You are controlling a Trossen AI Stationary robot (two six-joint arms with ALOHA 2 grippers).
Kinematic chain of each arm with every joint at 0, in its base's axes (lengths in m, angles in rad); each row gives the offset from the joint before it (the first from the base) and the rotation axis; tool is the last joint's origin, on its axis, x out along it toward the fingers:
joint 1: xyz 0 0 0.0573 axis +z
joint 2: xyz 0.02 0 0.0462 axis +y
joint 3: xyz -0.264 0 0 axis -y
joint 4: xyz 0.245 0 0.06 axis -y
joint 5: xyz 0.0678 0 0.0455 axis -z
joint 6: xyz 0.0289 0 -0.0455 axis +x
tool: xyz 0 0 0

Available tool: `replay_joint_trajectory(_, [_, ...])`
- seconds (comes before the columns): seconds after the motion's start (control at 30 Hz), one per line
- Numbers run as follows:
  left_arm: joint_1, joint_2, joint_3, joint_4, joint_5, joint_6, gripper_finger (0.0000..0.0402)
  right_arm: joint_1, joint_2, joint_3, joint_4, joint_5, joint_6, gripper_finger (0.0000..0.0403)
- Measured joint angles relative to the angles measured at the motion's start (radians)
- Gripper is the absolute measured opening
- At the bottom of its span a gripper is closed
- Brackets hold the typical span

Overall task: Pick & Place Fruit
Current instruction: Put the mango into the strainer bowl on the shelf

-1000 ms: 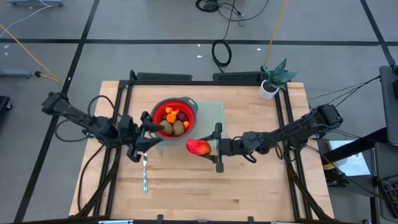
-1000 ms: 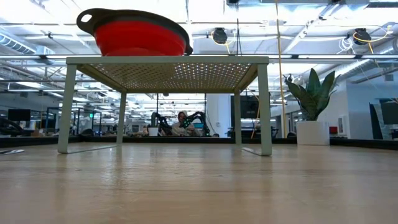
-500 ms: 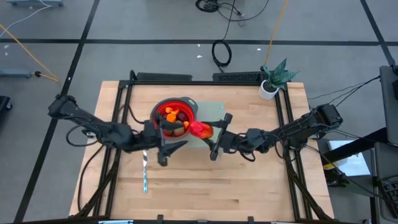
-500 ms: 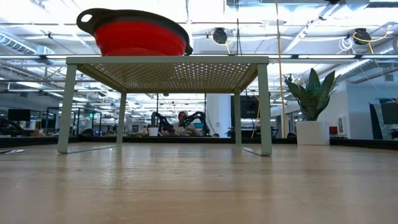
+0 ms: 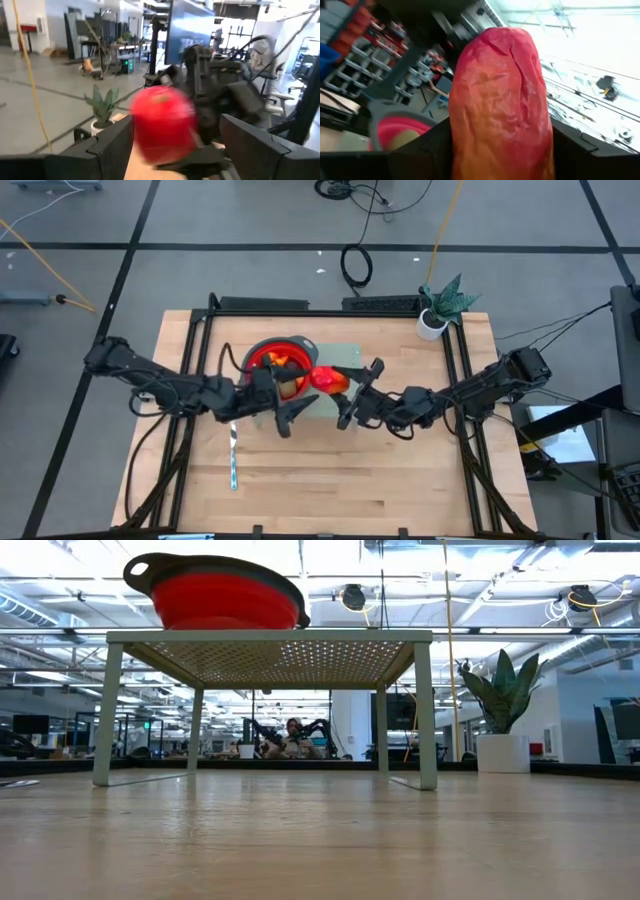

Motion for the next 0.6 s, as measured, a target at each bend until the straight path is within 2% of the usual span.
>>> replay_joint_trajectory(0.33, [0.021, 0.002, -0.001, -0.042, 0.008, -0.045, 0.0294, 0.003, 0.0, 0.0, 0.041, -0.013, -0.043, 0.0224])
replay_joint_trajectory(0.6, [0.044, 0.022, -0.001, 0.011, 0.008, -0.056, 0.0294, -0.013, 0.0, 0.0, 0.034, -0.015, -0.026, 0.0227])
